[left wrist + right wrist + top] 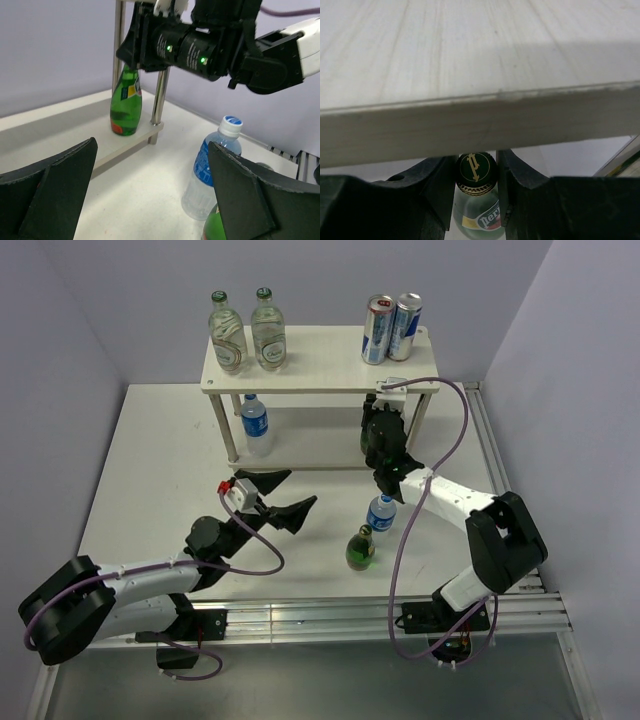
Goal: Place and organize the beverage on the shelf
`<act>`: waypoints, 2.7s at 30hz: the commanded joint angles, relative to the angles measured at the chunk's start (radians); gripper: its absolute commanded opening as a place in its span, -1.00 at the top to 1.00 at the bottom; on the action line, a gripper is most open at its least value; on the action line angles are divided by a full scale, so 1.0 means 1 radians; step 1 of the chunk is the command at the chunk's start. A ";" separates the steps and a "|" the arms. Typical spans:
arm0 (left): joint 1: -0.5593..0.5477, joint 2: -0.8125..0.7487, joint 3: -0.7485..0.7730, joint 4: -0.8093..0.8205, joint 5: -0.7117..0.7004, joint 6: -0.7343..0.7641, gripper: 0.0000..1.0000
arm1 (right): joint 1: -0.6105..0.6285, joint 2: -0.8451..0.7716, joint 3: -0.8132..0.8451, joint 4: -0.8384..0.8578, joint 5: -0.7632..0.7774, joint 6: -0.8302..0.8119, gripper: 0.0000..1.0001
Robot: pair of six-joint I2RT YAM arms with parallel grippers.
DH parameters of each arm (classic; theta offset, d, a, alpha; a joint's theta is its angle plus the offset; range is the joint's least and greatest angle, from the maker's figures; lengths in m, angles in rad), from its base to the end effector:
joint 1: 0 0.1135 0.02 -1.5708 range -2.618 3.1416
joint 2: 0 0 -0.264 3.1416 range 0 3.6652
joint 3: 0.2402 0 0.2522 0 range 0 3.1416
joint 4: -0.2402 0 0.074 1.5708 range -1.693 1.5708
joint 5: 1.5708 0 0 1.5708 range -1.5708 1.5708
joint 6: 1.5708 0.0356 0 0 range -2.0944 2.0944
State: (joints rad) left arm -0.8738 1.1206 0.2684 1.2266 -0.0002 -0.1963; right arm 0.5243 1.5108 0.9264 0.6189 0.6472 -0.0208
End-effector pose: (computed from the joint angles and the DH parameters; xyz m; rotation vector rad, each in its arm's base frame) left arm 0.1371 -0.1637 0.2464 0.4150 1.1783 -0.9345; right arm 0.3085 0.1536 0.2955 0.0951 1.5411 -0.0977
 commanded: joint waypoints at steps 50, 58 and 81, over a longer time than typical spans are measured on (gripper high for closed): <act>-0.039 0.297 0.377 -0.558 0.526 0.046 -0.99 | 0.565 -0.819 -0.196 -1.042 0.439 0.730 -1.00; -0.044 0.416 0.453 -0.559 0.598 0.055 -0.99 | 0.566 -0.850 -0.219 -1.064 0.465 0.734 -1.00; -0.202 0.376 0.451 -0.526 0.425 0.057 -0.99 | 0.565 -0.897 -0.284 -1.038 0.488 0.719 -1.00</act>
State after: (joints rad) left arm -1.0683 1.4612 0.6857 0.6521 0.4522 -0.1505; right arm 1.0840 0.6266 0.6449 -0.4423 1.0916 0.6899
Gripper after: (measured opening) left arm 0.993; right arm 0.999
